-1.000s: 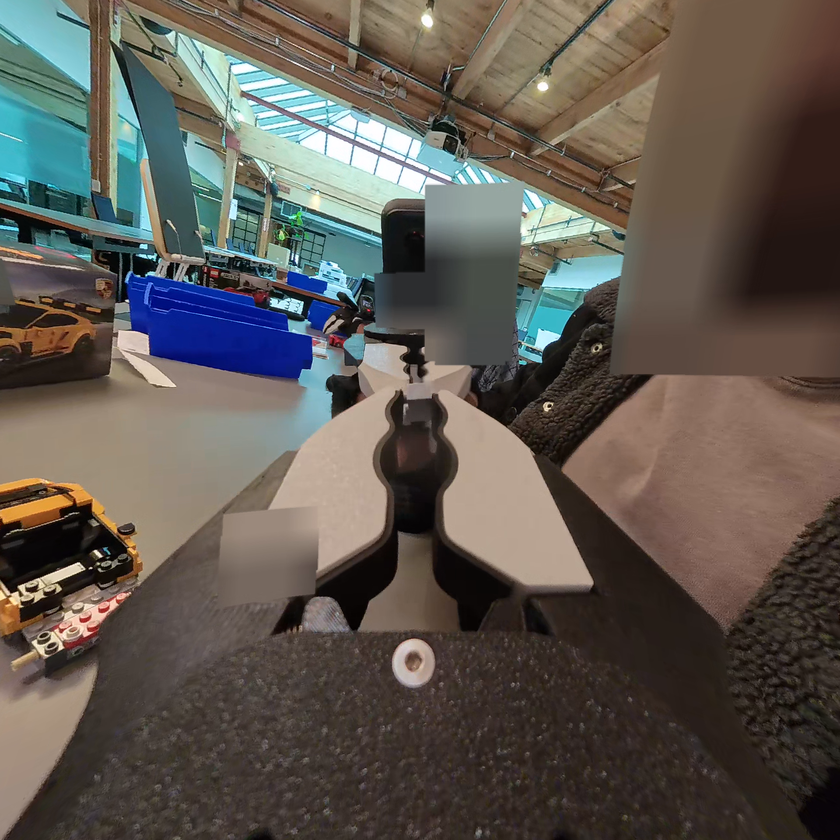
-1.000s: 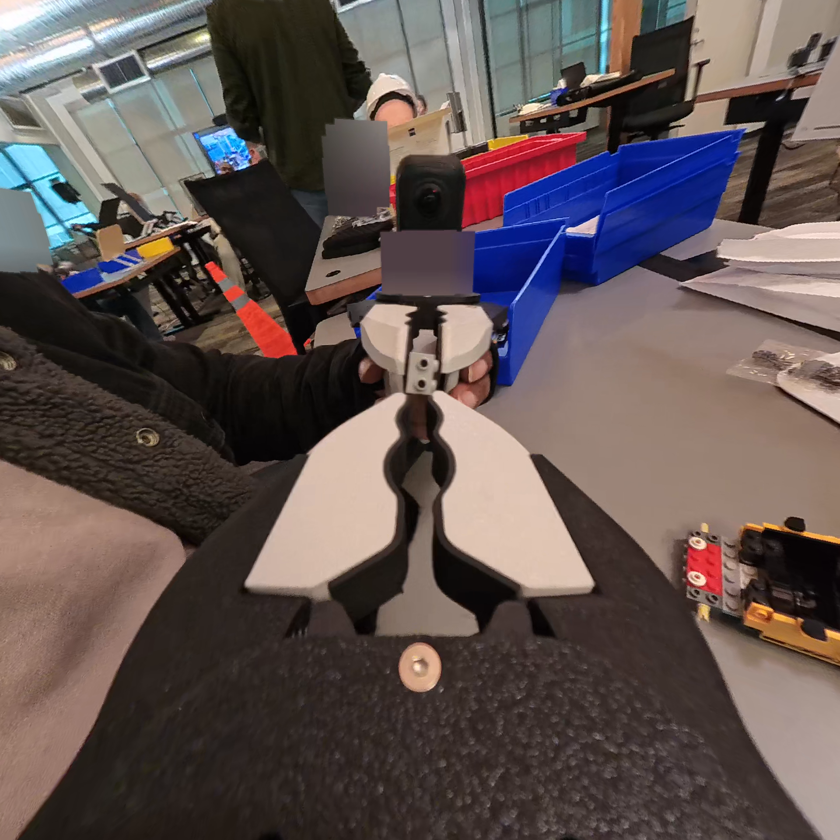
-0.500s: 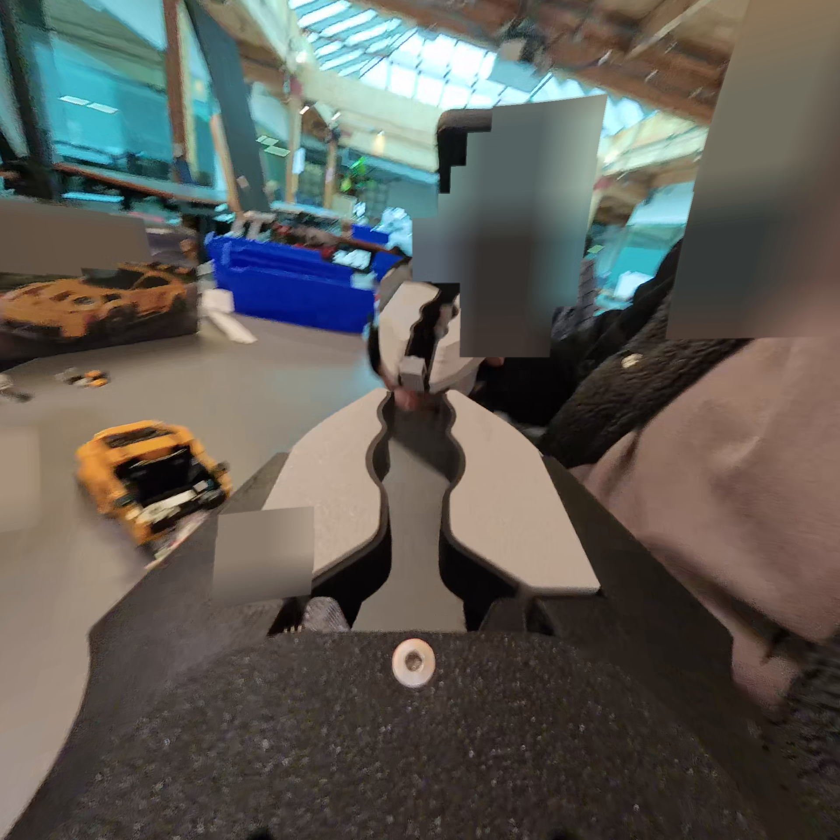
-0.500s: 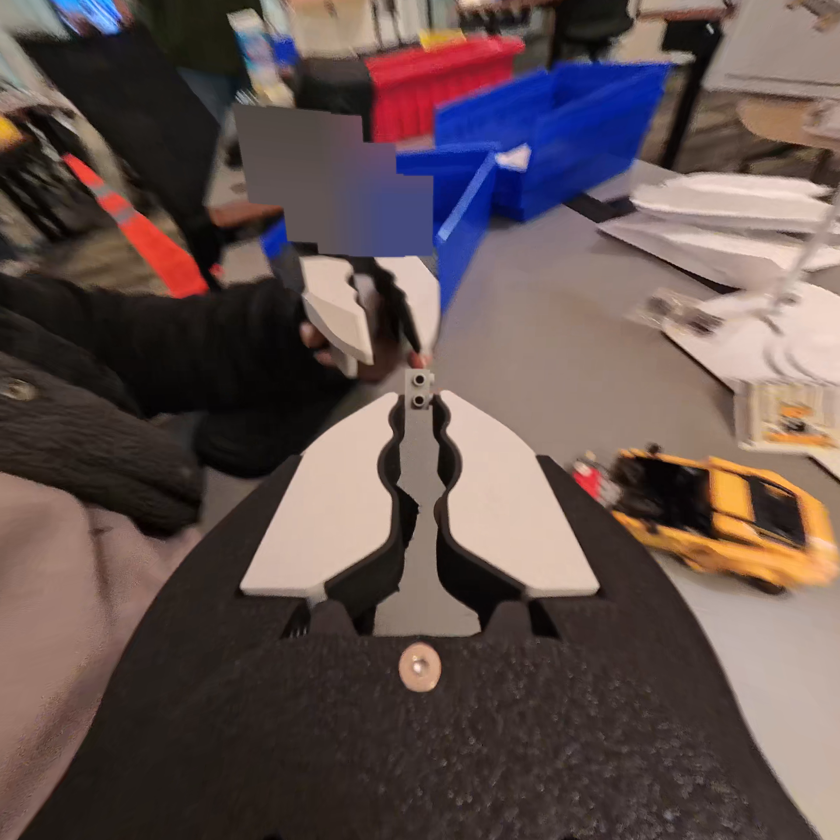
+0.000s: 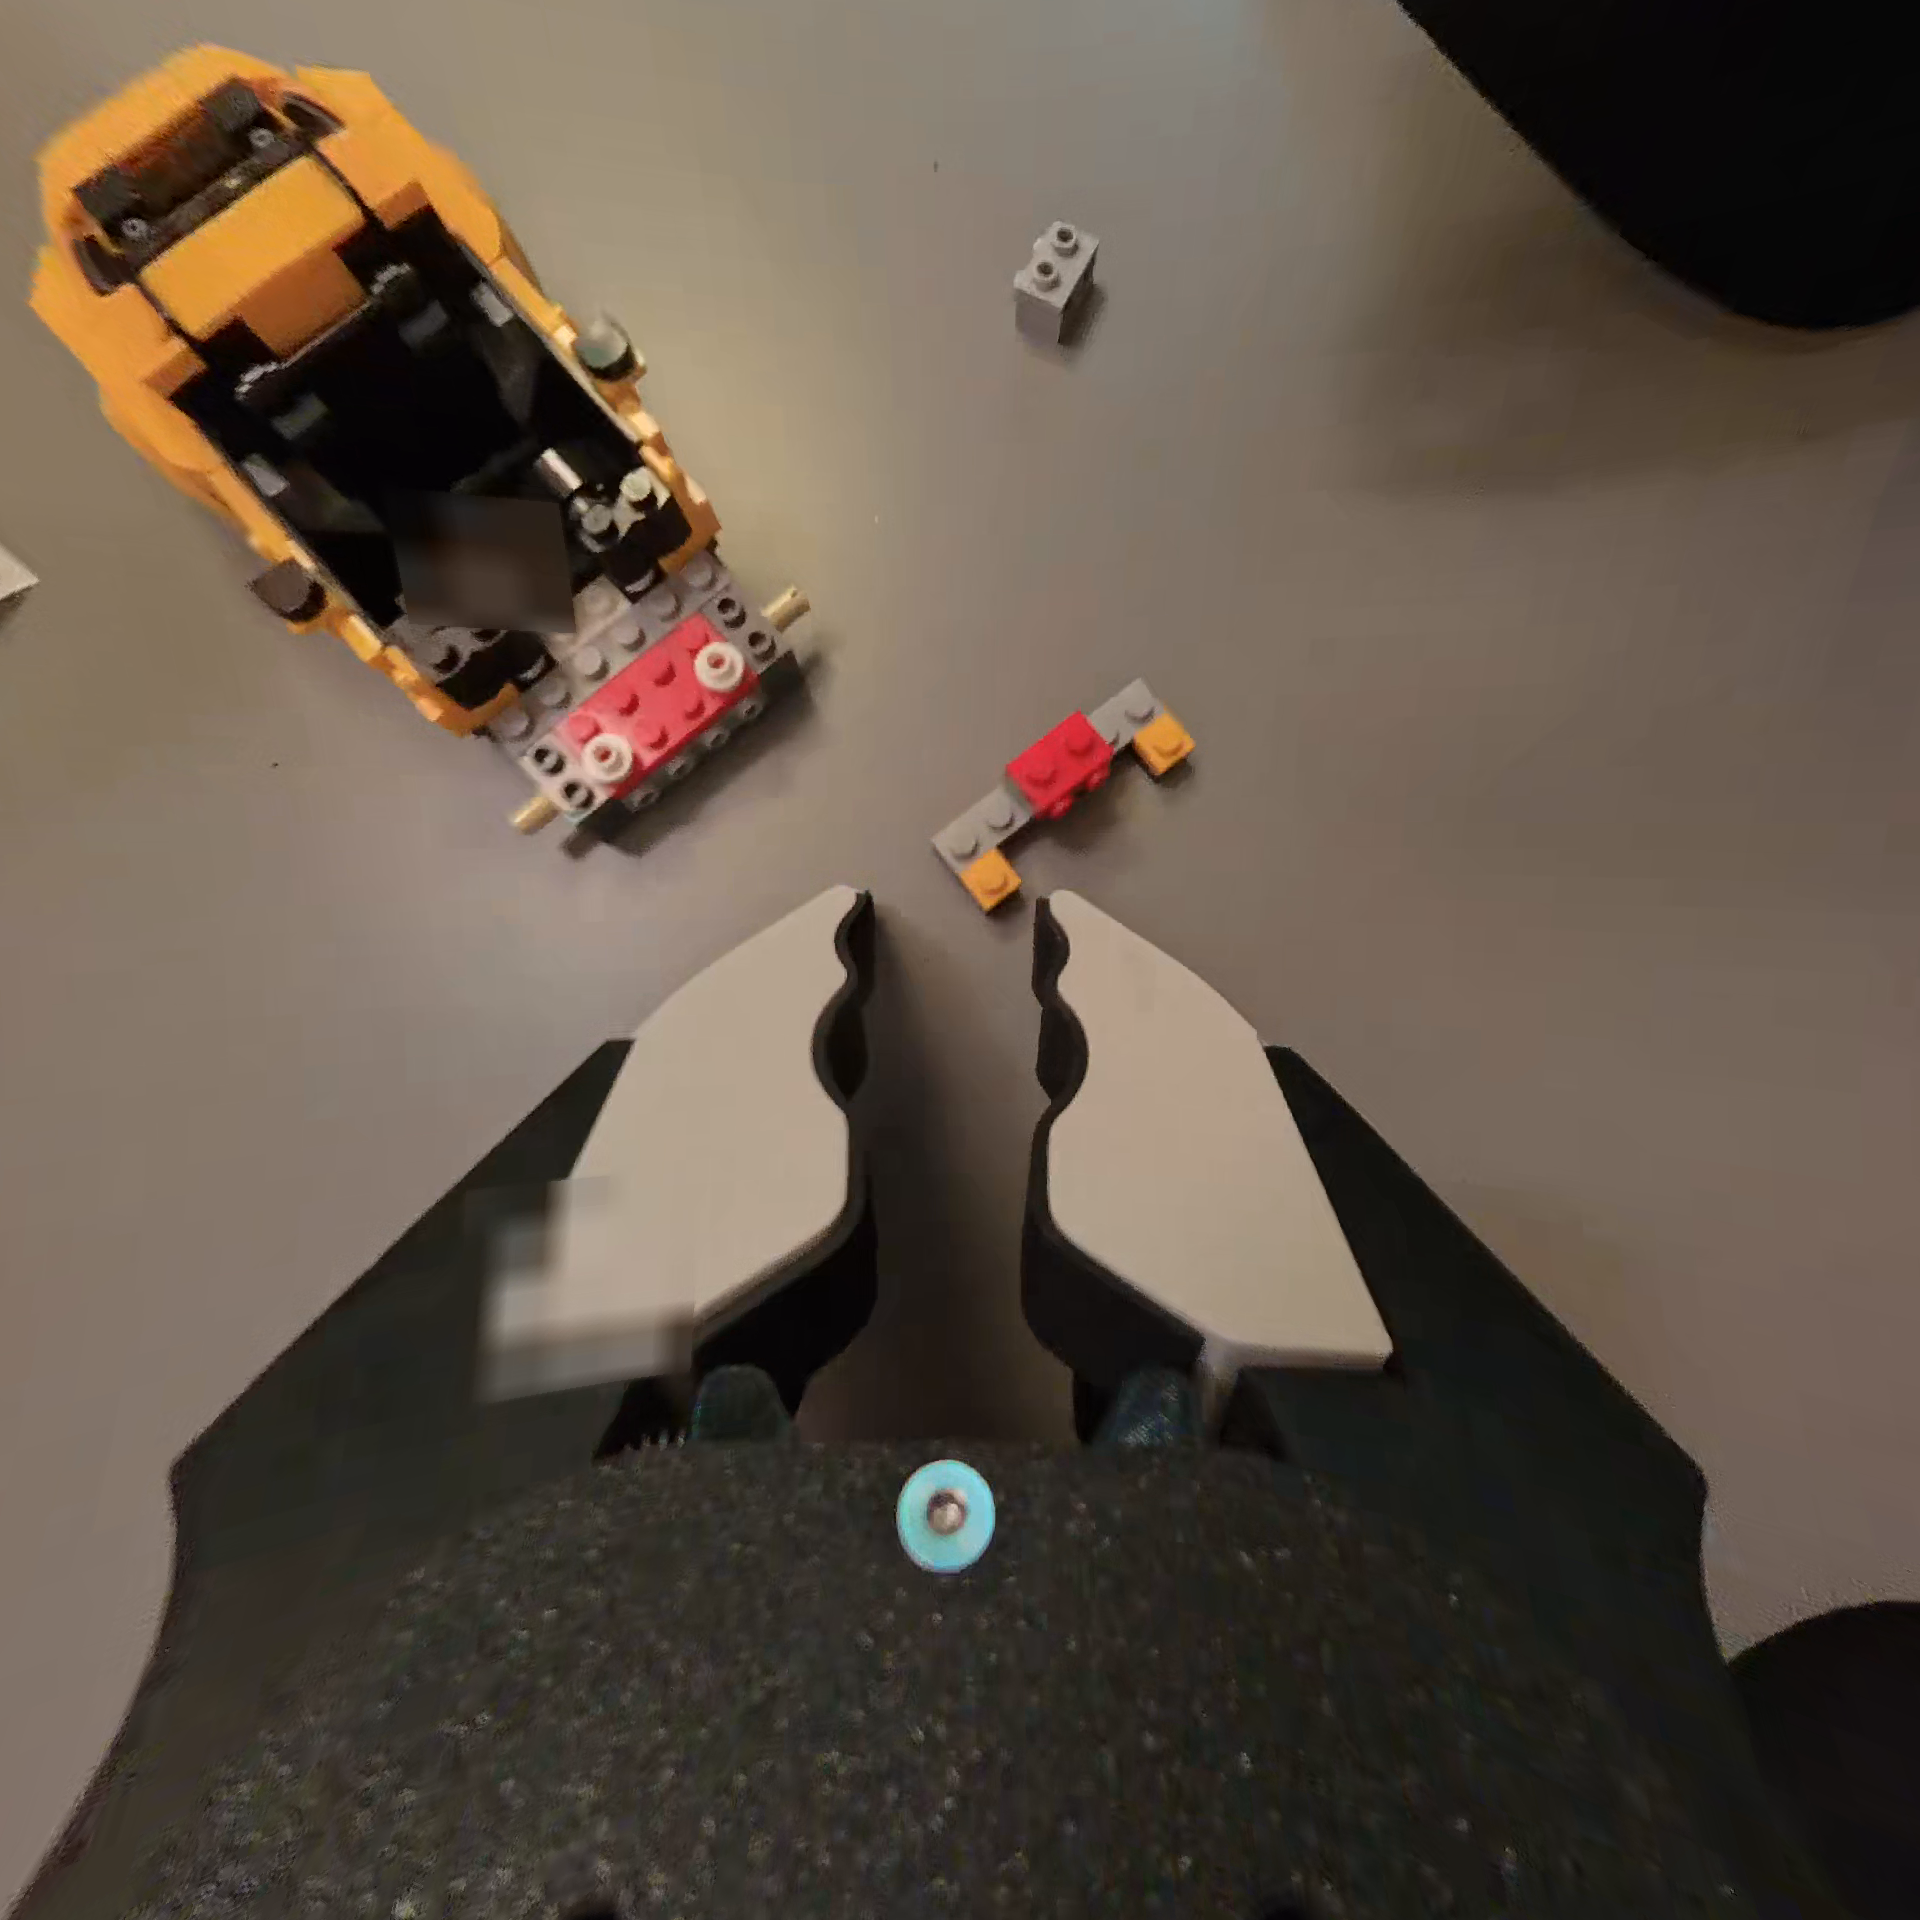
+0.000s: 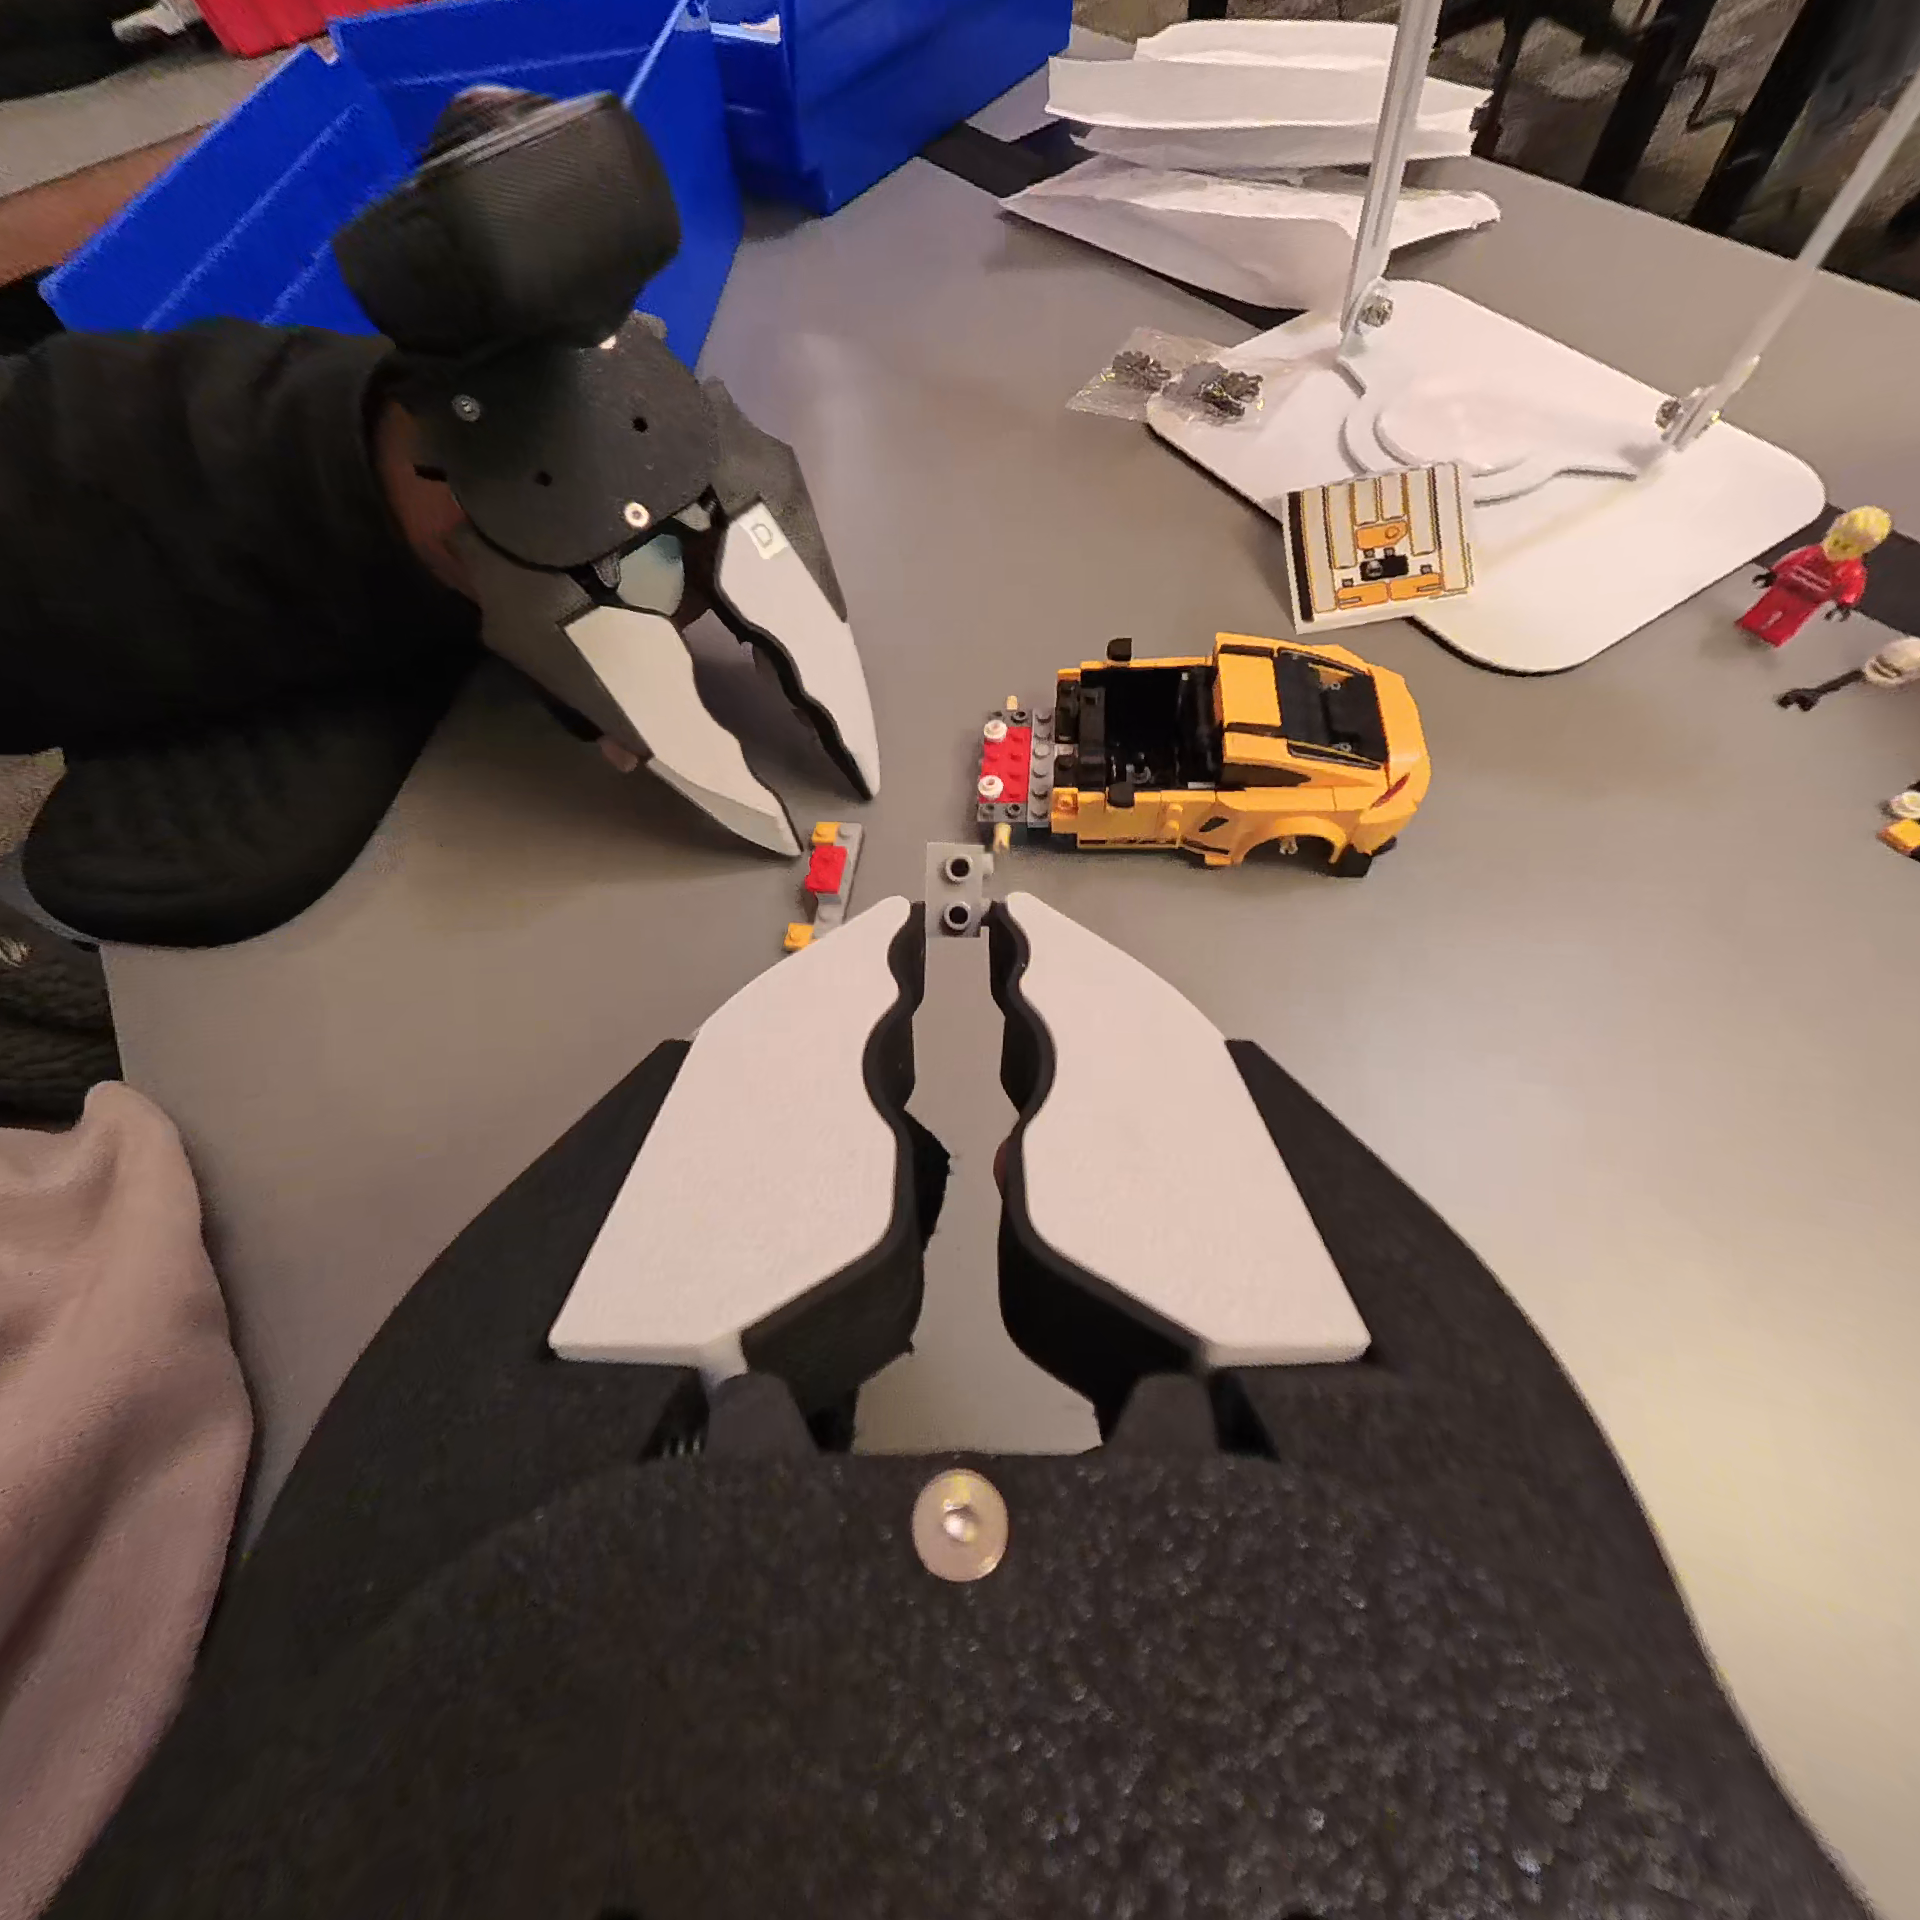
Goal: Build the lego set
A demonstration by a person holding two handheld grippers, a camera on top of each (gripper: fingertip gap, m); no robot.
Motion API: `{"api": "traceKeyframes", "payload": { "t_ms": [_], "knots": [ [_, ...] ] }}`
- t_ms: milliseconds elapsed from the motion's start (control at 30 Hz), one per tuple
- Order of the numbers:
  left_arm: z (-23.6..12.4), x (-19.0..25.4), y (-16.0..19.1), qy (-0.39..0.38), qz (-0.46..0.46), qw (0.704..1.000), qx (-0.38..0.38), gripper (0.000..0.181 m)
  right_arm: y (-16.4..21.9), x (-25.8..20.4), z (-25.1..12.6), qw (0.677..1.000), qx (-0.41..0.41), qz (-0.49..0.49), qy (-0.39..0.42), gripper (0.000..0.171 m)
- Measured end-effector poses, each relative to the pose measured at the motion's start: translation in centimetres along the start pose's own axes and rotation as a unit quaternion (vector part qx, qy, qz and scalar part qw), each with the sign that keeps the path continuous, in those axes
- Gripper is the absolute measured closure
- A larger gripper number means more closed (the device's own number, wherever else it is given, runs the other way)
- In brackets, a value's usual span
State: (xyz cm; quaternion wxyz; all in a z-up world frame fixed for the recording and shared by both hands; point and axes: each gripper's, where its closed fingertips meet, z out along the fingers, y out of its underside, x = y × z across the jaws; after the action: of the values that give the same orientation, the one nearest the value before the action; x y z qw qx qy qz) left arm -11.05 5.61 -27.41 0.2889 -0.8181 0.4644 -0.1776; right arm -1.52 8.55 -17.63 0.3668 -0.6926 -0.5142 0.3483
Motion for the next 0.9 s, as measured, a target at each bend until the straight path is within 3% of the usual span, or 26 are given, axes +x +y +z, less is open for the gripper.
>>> {"api": "traceKeyframes", "payload": {
  "t_ms": [300, 500, 733, 900],
  "knots": [
    [1.2, 1.8, -1.3, -0.042, -0.067, 0.997, -0.026, 0.174, 1.9, 0.4, -0.5, 1.000, -0.003, 0.019, -0.008, 0.160],
    [2.2, 4.1, -2.5, -0.086, -0.112, 0.990, -0.013, 0.173, 2.1, -0.3, 0.4, 1.000, -0.011, 0.009, -0.019, 0.160],
    [2.1, 5.2, -3.3, -0.058, -0.132, 0.989, 0.018, 0.162, 2.2, -1.4, 1.1, 0.999, -0.020, -0.005, -0.027, 0.160],
    [0.6, 5.0, -3.9, -0.051, -0.094, 0.992, 0.063, 0.159, 2.9, -1.5, 1.3, 0.999, -0.035, -0.009, -0.024, 0.160]
  ]
}}
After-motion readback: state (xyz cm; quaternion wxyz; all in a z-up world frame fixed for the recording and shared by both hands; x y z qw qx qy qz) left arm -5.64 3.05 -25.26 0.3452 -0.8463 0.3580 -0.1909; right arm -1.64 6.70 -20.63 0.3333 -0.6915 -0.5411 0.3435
